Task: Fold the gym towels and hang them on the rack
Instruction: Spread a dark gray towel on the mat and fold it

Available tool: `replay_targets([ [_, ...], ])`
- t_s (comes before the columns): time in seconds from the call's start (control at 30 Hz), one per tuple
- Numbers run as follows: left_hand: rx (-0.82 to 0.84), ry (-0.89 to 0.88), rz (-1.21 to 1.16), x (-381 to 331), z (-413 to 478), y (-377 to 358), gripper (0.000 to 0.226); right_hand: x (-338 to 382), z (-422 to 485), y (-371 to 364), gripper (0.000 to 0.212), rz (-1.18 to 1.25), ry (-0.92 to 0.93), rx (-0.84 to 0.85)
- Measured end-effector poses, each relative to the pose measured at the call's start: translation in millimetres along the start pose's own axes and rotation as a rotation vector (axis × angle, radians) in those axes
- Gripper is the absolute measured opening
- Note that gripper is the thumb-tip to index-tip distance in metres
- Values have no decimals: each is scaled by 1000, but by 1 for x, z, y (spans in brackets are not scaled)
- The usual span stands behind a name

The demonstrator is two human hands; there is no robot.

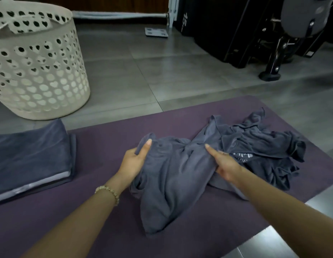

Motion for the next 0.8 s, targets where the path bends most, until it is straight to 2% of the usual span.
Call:
replay_targets([
  [0.1, -18, -21, 27, -41, 4, -13, 60, 79, 8, 35, 57, 6, 157, -136],
  [0.17, 1, -9, 37, -66, 7, -29, 60, 134, 6, 49, 59, -6, 260, -195],
  [0.3, -26, -13, -21, -116, 12, -57, 58, 217, -1, 61, 42, 35, 401, -221],
  [0.4, -52, -29, -78, -156, 11, -70, 57, 248, -11, 57, 27, -35, 484, -179],
  [0.5, -45, -79, -119, -204, 3, -76, 60, 270, -23, 52, 26, -34, 543, -153],
  [0.57, -21, -157, -136, -239, -5, -75, 51, 285, -27, 51, 32, -19, 588, -167],
  [0.63, -15, -212, -120, -271, -13, -67, 43, 303, -38, 45, 40, -164, 656, -228],
  [0.7, -9, -249, -80, -296, -21, -54, 41, 316, -49, 29, 48, -491, 689, -221],
  [0.8, 24, -262, 13, -316, -35, -31, 42, 313, -73, -4, 61, -971, 541, -72],
])
Point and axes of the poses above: each hand's wrist, its own z-axis towards the middle knuckle, its own y-axis out of the back of the hand, x = y × z, the point moved 6 cm from there along z, towards the middle knuckle, and after that the axes turned 2 degrees about y, right-handed, at the moved point
